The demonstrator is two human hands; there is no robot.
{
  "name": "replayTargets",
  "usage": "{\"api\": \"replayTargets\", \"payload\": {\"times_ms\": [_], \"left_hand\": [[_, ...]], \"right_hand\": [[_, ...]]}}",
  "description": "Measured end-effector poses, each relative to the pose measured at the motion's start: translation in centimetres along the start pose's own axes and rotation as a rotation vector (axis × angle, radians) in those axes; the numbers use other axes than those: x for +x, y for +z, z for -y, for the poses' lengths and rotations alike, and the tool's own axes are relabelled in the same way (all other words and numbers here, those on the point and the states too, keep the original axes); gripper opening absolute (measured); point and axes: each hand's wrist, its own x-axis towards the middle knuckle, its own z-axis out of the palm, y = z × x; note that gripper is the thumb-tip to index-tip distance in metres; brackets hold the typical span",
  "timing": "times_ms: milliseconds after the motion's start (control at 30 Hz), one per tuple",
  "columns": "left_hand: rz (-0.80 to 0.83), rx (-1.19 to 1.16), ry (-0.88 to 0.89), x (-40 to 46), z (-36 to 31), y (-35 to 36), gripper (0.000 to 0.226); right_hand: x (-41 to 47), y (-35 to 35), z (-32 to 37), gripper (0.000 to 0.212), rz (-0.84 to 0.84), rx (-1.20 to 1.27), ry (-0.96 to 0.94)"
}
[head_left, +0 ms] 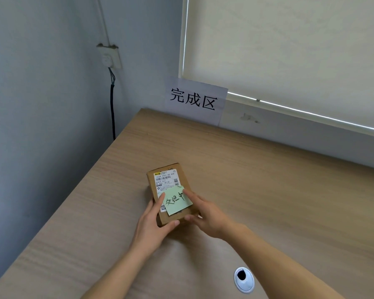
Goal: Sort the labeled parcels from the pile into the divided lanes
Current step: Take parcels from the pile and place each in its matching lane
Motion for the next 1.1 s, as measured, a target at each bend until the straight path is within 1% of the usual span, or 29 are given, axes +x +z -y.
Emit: {"api": "replayTargets", "payload": {"times_ms": [133,233,367,467,667,800,900,1033,1100], "left_hand": [[0.033,-0.018,-0.005,-1.3,-0.7,0.0,0.087],[0.036,-0.023,0.001,-2.5,-3.1,-0.7,0.085],[0.02,-0.024,0.062,-4.5,-9.0,-2.4,0.082],[0.007,0.01,0.144,-7.0,-14.3,-4.0,0.081],[0.034,0.071,0.336,-15.5,-25.7,-6.1,0.079],[0.09,0.063,0.453,-22.5,-31.4,-6.4,0.08],[0.142,0.05,0.551,-28.4,-34.6,-6.2,0.081],[0.25,0.035,0.678,-36.5,-37.9,-5.1,0.081],[0.315,0.024,0.73,-40.3,-39.5,-4.3,0.086]], "right_hand": [[-1.6,-0.1,0.8,0.077,-0.011,-0.025,0.015],[-3.7,-1.5,2.4,0.074,-0.036,0.005,0.021],[-8.0,-5.6,5.9,0.071,-0.146,-0.051,0.0],[-12.7,-9.2,9.3,0.069,-0.234,-0.088,-0.029],[-25.9,-14.4,15.6,0.069,-0.405,-0.136,0.009],[-36.1,-16.1,19.6,0.07,-0.502,-0.158,0.081],[-44.3,-15.7,22.3,0.071,-0.581,-0.167,0.155],[-55.2,-13.7,25.2,0.072,-0.668,-0.167,0.262],[-60.3,-12.6,26.5,0.072,-0.72,-0.163,0.313]]}}
